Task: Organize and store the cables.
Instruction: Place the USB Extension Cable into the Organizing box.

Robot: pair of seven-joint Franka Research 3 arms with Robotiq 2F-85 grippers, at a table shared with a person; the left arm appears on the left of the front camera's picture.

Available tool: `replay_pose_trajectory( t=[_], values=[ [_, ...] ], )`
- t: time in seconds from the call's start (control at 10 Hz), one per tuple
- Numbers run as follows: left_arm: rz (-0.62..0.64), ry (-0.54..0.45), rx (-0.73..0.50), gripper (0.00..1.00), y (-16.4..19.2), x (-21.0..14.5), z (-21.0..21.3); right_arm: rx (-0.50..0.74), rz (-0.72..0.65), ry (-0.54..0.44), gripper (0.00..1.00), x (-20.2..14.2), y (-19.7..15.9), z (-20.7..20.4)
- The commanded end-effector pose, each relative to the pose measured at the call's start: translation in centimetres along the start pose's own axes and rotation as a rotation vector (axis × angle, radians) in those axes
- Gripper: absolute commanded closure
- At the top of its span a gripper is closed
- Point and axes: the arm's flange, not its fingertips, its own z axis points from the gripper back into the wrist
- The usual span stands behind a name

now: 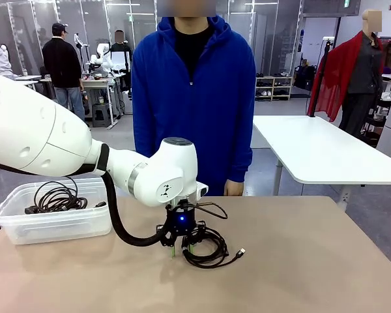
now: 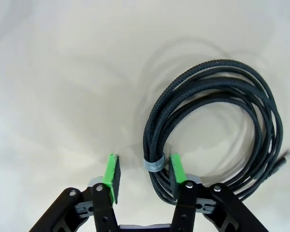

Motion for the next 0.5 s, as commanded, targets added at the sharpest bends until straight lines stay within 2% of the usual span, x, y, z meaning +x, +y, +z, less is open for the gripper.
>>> replay_pose_trajectory(
  t=[0.0,0.1,0.2,0.3,0.4],
  values=[
    [0.034,-0.060,0.021,0.69,-0.35,0.42,-0.31,0.007,0.013,-0.015,0.00,-0.05,-0.05,0.05],
    [0.039,-0.066,0.019,0.68,-0.20,0.51,-0.44,0.007,0.013,-0.015,0.00,-0.05,-0.05,0.05],
    [0.038,-0.066,0.018,0.89,-0.20,0.55,-0.54,0.007,0.013,-0.015,0.00,-0.05,-0.05,0.05],
    [0.035,-0.068,0.018,0.70,-0.23,0.55,-0.53,0.007,0.013,-0.015,0.00,-0.05,-0.05,0.05],
    [0.030,-0.070,0.016,1.00,-0.29,0.54,-0.49,0.007,0.013,-0.015,0.00,-0.05,-0.05,0.05]
  ],
)
